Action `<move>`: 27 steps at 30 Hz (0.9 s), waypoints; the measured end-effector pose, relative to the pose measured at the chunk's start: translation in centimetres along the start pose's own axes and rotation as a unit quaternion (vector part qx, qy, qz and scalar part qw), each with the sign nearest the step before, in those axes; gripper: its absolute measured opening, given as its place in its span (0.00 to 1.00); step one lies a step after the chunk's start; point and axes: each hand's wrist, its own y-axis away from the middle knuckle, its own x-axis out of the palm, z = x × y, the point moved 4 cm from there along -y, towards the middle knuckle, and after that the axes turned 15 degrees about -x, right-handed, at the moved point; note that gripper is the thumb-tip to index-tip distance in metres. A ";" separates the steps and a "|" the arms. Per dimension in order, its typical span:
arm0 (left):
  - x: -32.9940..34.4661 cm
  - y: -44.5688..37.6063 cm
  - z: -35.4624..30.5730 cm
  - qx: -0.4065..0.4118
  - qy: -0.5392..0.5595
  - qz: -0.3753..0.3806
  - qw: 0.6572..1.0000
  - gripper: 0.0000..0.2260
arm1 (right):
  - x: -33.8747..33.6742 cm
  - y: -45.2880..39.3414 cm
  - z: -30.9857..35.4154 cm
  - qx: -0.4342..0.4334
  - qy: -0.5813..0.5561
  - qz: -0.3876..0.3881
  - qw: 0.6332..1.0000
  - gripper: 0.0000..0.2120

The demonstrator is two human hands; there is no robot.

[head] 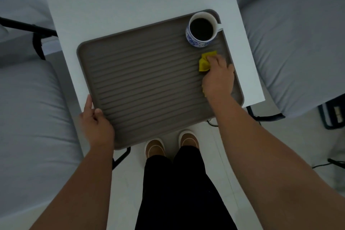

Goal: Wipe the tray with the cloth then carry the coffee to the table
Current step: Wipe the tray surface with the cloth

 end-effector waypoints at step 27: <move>-0.1 -0.1 0.0 -0.020 0.021 0.021 0.999 0.20 | 2.8 5.7 7.1 -0.110 0.014 0.034 0.993 0.25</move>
